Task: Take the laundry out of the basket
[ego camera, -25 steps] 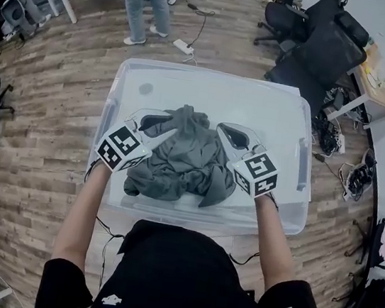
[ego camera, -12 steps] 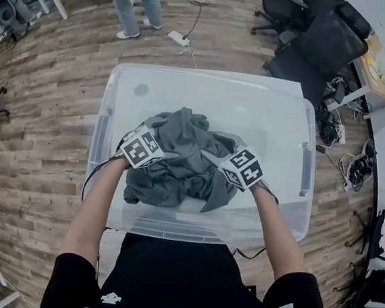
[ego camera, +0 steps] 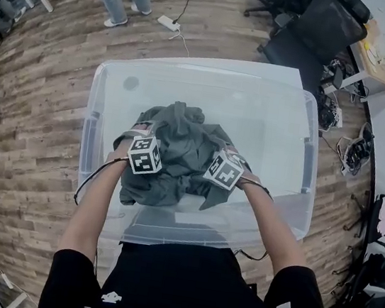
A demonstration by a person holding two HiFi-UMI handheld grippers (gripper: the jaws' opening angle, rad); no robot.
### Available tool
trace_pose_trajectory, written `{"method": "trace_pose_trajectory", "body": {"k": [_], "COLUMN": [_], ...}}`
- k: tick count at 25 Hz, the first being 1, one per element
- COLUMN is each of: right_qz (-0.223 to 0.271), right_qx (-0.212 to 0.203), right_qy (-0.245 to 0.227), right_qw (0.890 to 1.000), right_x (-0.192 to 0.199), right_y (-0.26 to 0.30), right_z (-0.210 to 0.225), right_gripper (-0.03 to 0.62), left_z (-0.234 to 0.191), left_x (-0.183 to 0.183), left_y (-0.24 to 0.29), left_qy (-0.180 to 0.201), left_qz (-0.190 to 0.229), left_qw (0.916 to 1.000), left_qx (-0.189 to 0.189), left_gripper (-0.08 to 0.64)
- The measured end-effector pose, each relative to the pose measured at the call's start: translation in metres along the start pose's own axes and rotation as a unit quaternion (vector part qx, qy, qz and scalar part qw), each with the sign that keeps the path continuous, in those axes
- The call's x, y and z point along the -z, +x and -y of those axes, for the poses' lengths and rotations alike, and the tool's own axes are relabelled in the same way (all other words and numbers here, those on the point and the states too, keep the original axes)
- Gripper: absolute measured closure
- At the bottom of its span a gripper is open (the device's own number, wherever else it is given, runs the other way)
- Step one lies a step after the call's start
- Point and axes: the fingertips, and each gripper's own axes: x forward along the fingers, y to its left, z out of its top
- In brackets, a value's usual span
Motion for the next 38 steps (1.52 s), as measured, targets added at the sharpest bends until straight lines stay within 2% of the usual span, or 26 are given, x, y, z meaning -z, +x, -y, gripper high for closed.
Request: {"method": "trace_pose_trajectory", "body": {"k": [2,6,15,17,20,22,23,24,27,33,38], "right_qz": [-0.027,-0.062,-0.061,-0.063,-0.067,-0.061,-0.057,-0.054,-0.052,-0.048,-0.025], "right_qx": [-0.001,0.0,0.002,0.003,0.005,0.014,0.018,0.021,0.026,0.032,0.051], "right_qy": [-0.014,-0.028,-0.015,-0.009,0.011,0.035,0.046,0.053,0.06,0.06,0.063], "right_qw": [1.0,0.998,0.998,0.998,0.998,0.997,0.997,0.997,0.997,0.997,0.996], "right_x": [0.01,0.02,0.023,0.022,0.019,0.017,0.016,0.015,0.014,0.012,0.002], "right_y": [0.012,0.035,0.045,0.044,0.04,0.038,0.038,0.037,0.036,0.034,0.023], "right_z": [0.0,0.005,0.013,0.012,0.015,0.019,0.02,0.021,0.021,0.023,0.03], "right_gripper": [0.008,0.008,0.019,0.075,0.22,0.347,0.382,0.4,0.437,0.448,0.456], "left_z": [0.006,0.011,0.012,0.014,0.016,0.015,0.015,0.015,0.014,0.012,0.005], "left_x": [0.008,0.02,0.023,0.025,0.025,0.024,0.023,0.023,0.023,0.023,0.019], "left_y": [0.011,0.027,0.041,0.04,0.038,0.036,0.035,0.034,0.032,0.031,0.025], "left_qy": [0.013,0.007,-0.022,-0.03,-0.048,-0.065,-0.076,-0.087,-0.108,-0.12,-0.138], "left_qz": [-0.014,-0.023,-0.029,-0.032,-0.032,-0.028,-0.026,-0.024,-0.029,-0.036,-0.032], "left_qw": [0.9997,0.9992,0.9987,0.9983,0.9978,0.9973,0.9967,0.9959,0.9937,0.9922,0.9899], "left_qx": [0.013,0.031,0.034,0.037,0.033,0.02,0.012,0.006,0.002,-0.003,-0.009], "left_gripper": [-0.023,-0.023,-0.014,0.016,0.088,0.189,0.262,0.317,0.384,0.413,0.43]}}
